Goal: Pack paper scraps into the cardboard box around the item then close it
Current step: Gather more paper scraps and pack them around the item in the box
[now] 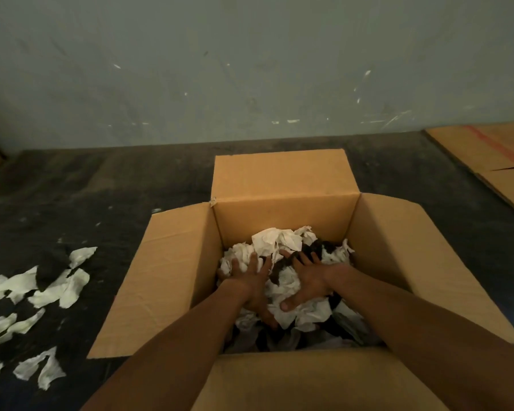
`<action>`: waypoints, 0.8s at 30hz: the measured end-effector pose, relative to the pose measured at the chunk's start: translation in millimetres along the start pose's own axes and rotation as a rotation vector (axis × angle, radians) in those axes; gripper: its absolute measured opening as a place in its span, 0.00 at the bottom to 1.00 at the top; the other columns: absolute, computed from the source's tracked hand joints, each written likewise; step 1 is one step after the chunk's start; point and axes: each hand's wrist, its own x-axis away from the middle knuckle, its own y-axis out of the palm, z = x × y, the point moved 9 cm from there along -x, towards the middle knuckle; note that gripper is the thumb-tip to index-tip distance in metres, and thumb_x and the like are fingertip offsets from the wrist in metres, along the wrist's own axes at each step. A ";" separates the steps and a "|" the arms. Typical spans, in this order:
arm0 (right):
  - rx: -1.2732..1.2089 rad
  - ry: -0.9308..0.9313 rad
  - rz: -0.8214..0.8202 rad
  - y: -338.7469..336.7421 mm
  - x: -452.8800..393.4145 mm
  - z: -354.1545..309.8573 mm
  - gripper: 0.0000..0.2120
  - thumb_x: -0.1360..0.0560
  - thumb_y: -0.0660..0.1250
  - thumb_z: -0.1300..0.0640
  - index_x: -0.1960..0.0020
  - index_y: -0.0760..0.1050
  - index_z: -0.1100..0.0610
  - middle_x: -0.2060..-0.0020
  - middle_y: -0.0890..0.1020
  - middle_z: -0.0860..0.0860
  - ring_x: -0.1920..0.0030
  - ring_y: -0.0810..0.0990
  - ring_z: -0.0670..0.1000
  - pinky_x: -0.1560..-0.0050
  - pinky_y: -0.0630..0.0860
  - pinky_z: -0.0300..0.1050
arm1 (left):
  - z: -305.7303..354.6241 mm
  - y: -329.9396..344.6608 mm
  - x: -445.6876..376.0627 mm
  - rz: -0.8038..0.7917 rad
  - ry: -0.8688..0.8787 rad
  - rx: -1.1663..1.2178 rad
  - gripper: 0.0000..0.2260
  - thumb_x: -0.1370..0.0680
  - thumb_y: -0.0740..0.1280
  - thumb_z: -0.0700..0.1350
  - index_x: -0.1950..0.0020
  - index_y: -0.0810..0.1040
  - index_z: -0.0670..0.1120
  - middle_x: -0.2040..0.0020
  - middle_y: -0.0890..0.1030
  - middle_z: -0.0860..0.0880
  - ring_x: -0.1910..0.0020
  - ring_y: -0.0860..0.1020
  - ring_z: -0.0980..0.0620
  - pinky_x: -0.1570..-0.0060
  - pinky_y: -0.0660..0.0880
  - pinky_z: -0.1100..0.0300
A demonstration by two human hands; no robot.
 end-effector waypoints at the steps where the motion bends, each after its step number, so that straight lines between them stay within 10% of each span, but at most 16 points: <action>1: 0.007 -0.011 -0.018 -2.9 6.0 -0.7 0.65 0.44 0.68 0.23 0.27 0.25 0.40 0.24 0.31 0.50 0.25 0.32 0.61 0.27 0.42 0.66 | -0.1 -1.7 4.6 0.001 0.000 -0.028 0.65 0.40 0.77 0.67 0.27 0.25 0.59 0.25 0.25 0.50 0.27 0.29 0.32 0.34 0.41 0.23; 9: 0.012 -0.127 -0.132 7.5 81.8 4.5 0.54 0.36 0.68 0.29 0.31 0.27 0.29 0.26 0.28 0.49 0.23 0.43 0.57 0.25 0.52 0.55 | 14.3 -13.1 39.6 0.045 0.265 0.146 0.61 0.38 0.76 0.66 0.30 0.26 0.67 0.26 0.24 0.52 0.26 0.29 0.39 0.27 0.43 0.34; 14: 0.105 -0.117 -0.221 50.9 73.8 0.3 0.47 0.23 0.64 0.44 0.31 0.23 0.34 0.27 0.27 0.53 0.23 0.41 0.58 0.25 0.53 0.57 | 25.8 14.6 24.3 -0.011 0.210 0.049 0.42 0.27 0.55 0.74 0.26 0.30 0.63 0.25 0.26 0.53 0.26 0.31 0.33 0.28 0.41 0.33; 20: 0.078 -0.109 -0.227 60.2 69.7 -13.4 0.45 0.20 0.61 0.57 0.28 0.26 0.39 0.23 0.35 0.56 0.22 0.46 0.56 0.27 0.56 0.53 | 23.9 27.2 24.8 0.010 0.138 -0.032 0.40 0.25 0.52 0.72 0.27 0.27 0.63 0.25 0.26 0.54 0.25 0.32 0.34 0.31 0.45 0.26; 24: 0.065 -0.128 -0.245 45.5 82.3 -15.5 0.45 0.22 0.64 0.47 0.27 0.29 0.37 0.22 0.41 0.54 0.22 0.49 0.55 0.26 0.55 0.51 | 21.7 20.9 28.7 0.007 0.139 -0.041 0.40 0.26 0.54 0.73 0.27 0.28 0.65 0.25 0.26 0.55 0.25 0.33 0.34 0.31 0.47 0.27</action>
